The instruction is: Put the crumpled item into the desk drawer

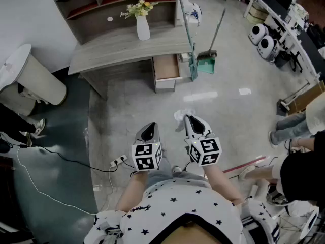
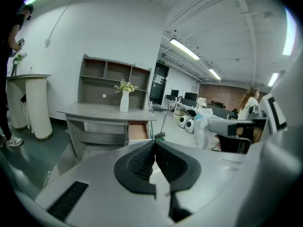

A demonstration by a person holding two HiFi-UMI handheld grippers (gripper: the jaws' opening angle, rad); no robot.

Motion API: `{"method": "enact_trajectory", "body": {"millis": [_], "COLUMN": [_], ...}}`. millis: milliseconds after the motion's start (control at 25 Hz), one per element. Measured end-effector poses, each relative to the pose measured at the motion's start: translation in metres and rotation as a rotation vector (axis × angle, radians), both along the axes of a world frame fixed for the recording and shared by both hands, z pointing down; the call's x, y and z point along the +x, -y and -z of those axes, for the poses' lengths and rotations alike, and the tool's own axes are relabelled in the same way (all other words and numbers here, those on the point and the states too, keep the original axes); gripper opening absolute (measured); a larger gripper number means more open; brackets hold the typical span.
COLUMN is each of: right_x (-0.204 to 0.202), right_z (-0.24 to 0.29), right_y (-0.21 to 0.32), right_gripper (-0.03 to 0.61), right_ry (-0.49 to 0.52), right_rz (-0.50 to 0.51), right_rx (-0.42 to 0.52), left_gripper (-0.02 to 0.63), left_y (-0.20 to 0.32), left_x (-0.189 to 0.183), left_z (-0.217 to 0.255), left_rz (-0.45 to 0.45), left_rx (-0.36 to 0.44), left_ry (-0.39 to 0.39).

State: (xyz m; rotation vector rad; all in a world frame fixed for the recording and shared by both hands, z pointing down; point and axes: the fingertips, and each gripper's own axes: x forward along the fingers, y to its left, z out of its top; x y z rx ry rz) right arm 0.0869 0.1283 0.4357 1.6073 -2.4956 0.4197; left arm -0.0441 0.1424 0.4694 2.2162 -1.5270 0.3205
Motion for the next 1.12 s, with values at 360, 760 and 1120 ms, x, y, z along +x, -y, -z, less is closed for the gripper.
{"method": "enact_trajectory", "body": {"millis": [360,760,1120], "right_x": [0.007,0.012,0.012], "right_z": [0.011,0.018,0.012], "right_y": [-0.069,-0.088,-0.099], "right_gripper": [0.012,0.012,0.015], "right_ry": [-0.018,-0.017,0.009], "right_rz": [0.053,0.062,0.089], "right_rx": [0.045,0.065,0.046], "left_gripper": [0.012,0.012,0.012], "left_y": [-0.074,-0.085,-0.098], "left_x": [0.021,0.015,0.019], "left_z": [0.012,0.022,0.013], "left_rz": [-0.01,0.016,0.022], "left_rx": [0.039,0.061,0.041], "left_ry": [-0.006,-0.012,-0.02]}}
